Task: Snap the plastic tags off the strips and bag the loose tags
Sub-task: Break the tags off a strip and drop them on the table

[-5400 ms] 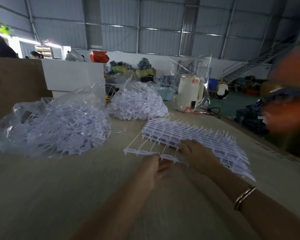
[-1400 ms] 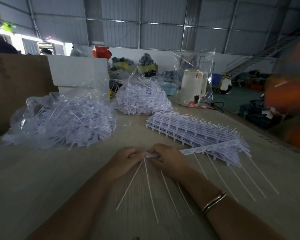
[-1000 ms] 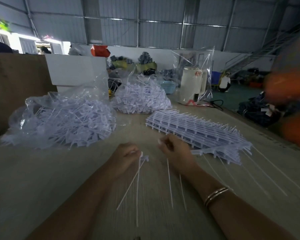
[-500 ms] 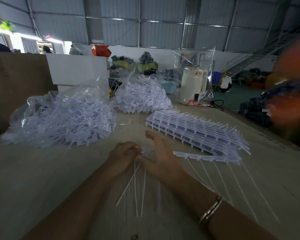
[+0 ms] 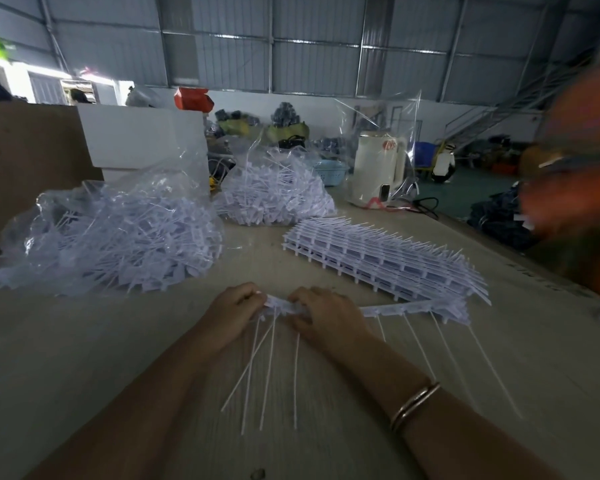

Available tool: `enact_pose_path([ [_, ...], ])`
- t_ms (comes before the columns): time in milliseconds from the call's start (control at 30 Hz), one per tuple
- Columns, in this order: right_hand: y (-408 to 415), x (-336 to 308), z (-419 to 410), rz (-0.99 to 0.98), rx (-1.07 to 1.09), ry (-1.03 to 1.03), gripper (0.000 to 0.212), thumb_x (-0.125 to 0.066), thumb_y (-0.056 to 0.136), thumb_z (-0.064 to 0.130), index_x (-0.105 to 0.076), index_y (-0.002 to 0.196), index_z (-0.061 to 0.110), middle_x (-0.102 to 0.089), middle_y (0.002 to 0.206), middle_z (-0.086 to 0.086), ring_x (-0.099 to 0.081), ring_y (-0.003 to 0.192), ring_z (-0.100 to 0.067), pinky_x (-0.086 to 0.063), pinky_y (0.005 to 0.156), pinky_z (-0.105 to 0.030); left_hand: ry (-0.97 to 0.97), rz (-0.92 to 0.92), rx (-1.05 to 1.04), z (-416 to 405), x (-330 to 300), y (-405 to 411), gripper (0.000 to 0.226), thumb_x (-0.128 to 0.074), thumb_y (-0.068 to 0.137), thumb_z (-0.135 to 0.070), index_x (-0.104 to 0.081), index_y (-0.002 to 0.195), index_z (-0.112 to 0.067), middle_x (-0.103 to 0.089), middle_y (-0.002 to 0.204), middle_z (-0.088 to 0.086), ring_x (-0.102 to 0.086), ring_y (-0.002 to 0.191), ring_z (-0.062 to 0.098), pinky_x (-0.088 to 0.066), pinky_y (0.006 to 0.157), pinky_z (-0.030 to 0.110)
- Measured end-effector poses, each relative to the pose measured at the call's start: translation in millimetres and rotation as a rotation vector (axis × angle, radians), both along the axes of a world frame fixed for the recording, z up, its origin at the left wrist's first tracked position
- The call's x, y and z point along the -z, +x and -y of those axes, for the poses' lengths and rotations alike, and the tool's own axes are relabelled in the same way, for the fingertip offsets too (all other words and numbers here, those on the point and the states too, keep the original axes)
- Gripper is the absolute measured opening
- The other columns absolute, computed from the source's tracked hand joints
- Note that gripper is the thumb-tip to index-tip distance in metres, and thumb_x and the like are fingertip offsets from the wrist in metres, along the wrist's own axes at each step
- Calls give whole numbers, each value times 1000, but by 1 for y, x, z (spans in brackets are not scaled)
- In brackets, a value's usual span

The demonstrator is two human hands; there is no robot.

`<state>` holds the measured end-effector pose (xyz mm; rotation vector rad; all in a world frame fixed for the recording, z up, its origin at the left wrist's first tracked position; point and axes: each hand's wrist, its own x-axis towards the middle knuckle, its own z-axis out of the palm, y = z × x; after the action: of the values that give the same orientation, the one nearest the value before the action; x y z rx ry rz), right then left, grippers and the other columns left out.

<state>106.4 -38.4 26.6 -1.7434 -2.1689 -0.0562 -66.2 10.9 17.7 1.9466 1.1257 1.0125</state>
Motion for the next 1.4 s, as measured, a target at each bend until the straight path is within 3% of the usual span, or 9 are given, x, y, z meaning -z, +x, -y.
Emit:
enact_pose_path([
  [133,-7,3,-2,44,1,145,26,-44,93,39,-55,111,25,-59,106,-2,-57,94,-22,-36,75,-29,16,-30,9,4,-1,0,29,-53,94,-18,-58,68,-7,-55,63,2,-51,61,10,-36,62,28],
  [333,-7,4,-1,-42,20,94,26,-34,98,31,-57,111,28,-61,105,0,-59,93,-21,-46,83,-36,126,-24,51,10,-6,-1,27,-53,87,-32,-56,74,-8,-55,61,-4,-49,55,1,-37,60,23],
  [433,-6,5,-4,-134,4,97,28,-33,99,30,-58,112,26,-61,105,0,-58,92,-18,-47,83,-37,128,-2,44,11,-8,0,23,-56,93,-20,-56,72,-10,-55,62,-2,-50,55,0,-37,56,19],
  [667,1,3,-4,-467,143,125,18,-33,100,27,-47,91,21,-58,85,0,-57,76,-18,-47,67,-33,-65,277,25,8,-5,-9,25,-54,92,-19,-57,76,0,-64,72,-5,-58,67,3,-41,60,13],
  [767,10,4,-1,-326,115,137,18,-41,97,36,-54,101,24,-58,97,4,-54,85,-11,-45,79,-32,-6,43,-51,2,1,-4,25,-61,85,-34,-57,67,-17,-64,67,-6,-60,69,11,-46,69,25],
  [867,-1,8,3,-172,48,198,28,-46,92,45,-55,109,27,-58,108,6,-52,99,-12,-37,91,-34,130,-240,-230,-4,4,3,17,-63,84,-33,-62,94,-19,-64,102,1,-59,98,21,-44,90,43],
  [1033,-18,10,3,-142,-2,242,29,-51,89,45,-52,111,25,-60,110,5,-54,102,-14,-36,93,-34,67,-93,-60,7,0,-1,39,-36,80,-53,-64,88,-27,-60,104,-4,-50,113,25,-33,103,42],
  [1133,-14,6,5,-213,-5,212,27,-53,88,40,-53,109,23,-62,104,4,-56,97,-14,-41,93,-36,108,-264,-12,9,-1,1,31,-41,78,-47,-64,80,-27,-61,95,-9,-49,108,20,-33,101,42],
  [1400,9,5,-1,-41,-10,84,24,-47,93,40,-58,108,25,-61,104,3,-56,92,-15,-39,84,-30,160,-146,41,5,-3,-1,15,-58,90,-8,-69,83,-1,-66,82,12,-60,86,31,-45,82,43],
])
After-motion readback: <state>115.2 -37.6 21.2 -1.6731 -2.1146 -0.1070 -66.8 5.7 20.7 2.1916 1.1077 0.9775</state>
